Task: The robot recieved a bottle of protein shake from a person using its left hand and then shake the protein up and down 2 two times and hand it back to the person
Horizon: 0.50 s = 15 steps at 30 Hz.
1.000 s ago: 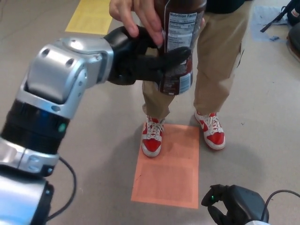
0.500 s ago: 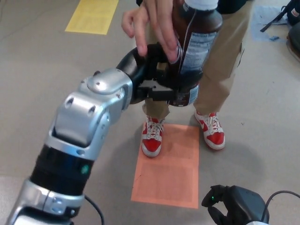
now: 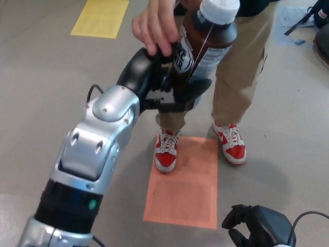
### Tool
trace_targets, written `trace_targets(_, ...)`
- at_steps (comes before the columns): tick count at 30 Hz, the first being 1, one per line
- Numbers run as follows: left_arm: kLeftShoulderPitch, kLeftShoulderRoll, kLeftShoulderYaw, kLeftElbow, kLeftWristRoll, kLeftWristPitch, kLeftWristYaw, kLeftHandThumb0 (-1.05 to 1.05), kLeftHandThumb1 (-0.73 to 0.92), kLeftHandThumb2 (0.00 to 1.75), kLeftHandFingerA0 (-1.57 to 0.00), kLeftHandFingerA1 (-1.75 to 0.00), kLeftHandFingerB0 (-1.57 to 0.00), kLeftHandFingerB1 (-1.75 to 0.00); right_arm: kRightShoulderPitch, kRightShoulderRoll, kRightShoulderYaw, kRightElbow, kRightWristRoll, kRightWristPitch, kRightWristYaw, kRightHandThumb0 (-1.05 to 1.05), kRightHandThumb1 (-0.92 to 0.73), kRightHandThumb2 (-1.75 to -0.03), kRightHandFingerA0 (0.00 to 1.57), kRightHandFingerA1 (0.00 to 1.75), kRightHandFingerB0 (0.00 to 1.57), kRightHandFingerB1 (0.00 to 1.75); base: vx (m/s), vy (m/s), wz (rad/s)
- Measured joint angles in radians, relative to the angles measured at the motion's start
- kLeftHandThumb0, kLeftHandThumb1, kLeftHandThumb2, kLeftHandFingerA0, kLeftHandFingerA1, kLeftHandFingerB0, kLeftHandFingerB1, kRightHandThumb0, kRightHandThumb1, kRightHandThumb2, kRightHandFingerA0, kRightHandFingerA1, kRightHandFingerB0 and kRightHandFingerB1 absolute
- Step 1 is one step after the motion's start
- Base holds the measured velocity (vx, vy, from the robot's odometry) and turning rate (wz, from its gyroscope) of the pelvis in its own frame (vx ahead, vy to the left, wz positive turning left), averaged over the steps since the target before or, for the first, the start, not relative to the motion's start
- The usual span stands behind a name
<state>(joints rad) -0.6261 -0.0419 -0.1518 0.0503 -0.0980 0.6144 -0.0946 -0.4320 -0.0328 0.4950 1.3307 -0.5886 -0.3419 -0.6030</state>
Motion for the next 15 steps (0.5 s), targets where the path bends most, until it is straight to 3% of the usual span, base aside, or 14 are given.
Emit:
trace_targets(4, 0.097, -0.031, 0.023, -0.012, -0.003, -0.011, 0.007, -0.15, 0.82, 0.71, -0.79, -1.69, -0.64, -1.24, 0.003, 0.000, -0.002, 0.000, 0.000, -0.003, -0.001, -0.51, -0.58, -1.04, 1.04, 0.94, 0.89, 0.67, 0.00, 0.000, 0.00)
trace_targets(5, 0.128, -0.034, 0.023, -0.014, -0.002, -0.018, 0.008, -0.15, 0.83, 0.70, -0.81, -1.70, -0.64, -1.22, 0.004, 0.000, -0.004, 0.000, 0.000, -0.005, -0.002, -0.51, -0.53, -1.12, 1.03, 0.98, 0.84, 0.76, 0.00, 0.000, 0.00)
trace_targets(6, 0.152, -0.035, 0.022, -0.013, -0.002, -0.022, 0.009, -0.17, 0.83, 0.68, -0.80, -1.71, -0.63, -1.20, 0.004, 0.000, -0.005, 0.000, 0.000, -0.006, -0.003, -0.51, -0.60, -0.99, 1.04, 0.96, 0.90, 0.66, 0.00, 0.000, 0.00)
trace_targets(12, 0.250, -0.036, 0.036, 0.003, -0.002, -0.058, 0.009, -0.14, 0.83, 0.67, -0.91, -1.73, -0.66, -1.17, 0.005, 0.000, -0.010, 0.000, 0.001, -0.007, -0.002, -0.49, -0.57, -0.94, 1.00, 0.98, 0.89, 0.65, 0.00, 0.000, 0.00)
trace_targets(15, 0.274, -0.037, 0.054, 0.023, -0.004, -0.076, 0.003, -0.18, 0.81, 0.70, -0.89, -1.69, -0.66, -1.15, 0.005, 0.000, -0.015, 0.000, 0.001, -0.008, -0.001, -0.50, -0.57, -0.94, 0.98, 0.89, 0.89, 0.64, 0.00, 0.000, 0.00)
